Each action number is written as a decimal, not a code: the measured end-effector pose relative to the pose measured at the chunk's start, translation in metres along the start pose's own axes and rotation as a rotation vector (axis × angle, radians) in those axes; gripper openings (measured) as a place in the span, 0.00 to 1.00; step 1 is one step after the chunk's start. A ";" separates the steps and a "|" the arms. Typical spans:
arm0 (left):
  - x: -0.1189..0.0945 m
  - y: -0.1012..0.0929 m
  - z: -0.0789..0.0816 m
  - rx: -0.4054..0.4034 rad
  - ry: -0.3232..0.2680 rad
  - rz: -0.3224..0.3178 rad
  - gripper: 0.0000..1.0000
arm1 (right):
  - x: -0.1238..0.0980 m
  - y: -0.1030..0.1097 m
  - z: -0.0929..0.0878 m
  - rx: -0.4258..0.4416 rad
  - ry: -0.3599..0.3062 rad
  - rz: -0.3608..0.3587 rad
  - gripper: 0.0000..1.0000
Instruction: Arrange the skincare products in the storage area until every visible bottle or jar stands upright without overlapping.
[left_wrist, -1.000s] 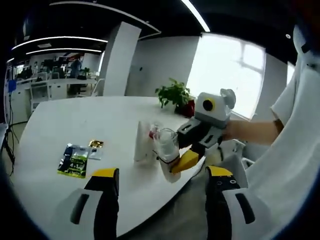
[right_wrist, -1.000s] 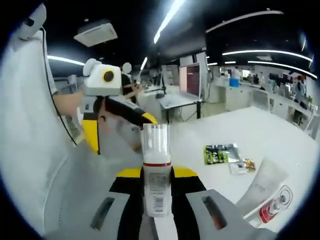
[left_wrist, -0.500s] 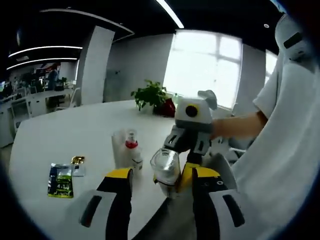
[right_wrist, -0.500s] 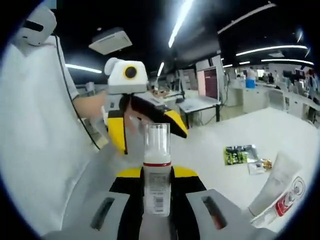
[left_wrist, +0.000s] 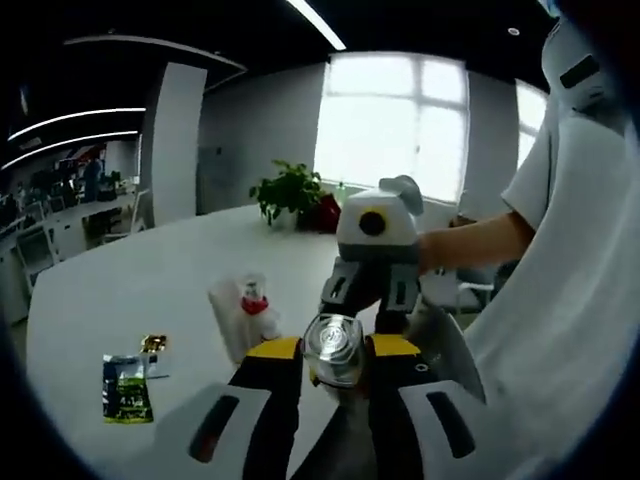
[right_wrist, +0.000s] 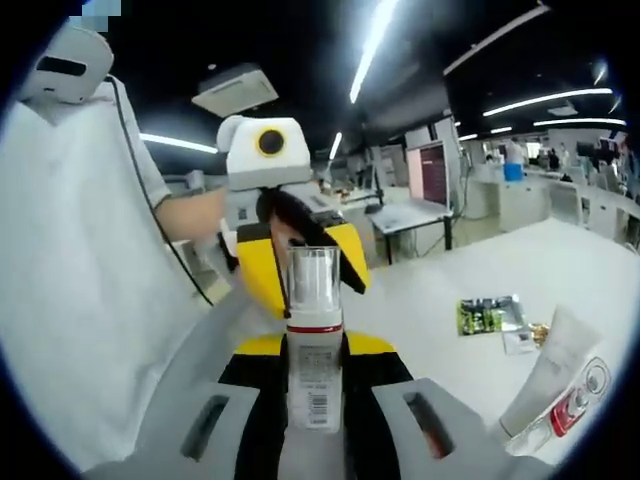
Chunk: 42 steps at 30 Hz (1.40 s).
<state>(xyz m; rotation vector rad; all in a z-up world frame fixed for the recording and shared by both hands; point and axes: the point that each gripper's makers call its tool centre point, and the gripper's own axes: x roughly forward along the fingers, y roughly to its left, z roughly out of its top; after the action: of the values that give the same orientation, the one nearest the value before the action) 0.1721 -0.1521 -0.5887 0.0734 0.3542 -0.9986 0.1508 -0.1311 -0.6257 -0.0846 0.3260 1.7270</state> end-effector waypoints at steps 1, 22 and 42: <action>0.001 0.000 0.000 -0.001 0.004 0.005 0.27 | 0.000 0.000 -0.001 -0.001 0.004 0.002 0.19; 0.021 0.021 0.019 0.000 0.119 0.040 0.25 | -0.010 -0.029 -0.030 -0.061 0.237 -0.164 0.22; 0.063 0.037 -0.001 0.113 0.171 -0.020 0.25 | -0.034 -0.080 -0.069 0.076 0.251 -0.429 0.22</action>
<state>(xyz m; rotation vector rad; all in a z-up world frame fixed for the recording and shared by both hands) 0.2331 -0.1827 -0.6132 0.2596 0.4553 -1.0343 0.2267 -0.1695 -0.6976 -0.2966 0.5182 1.2784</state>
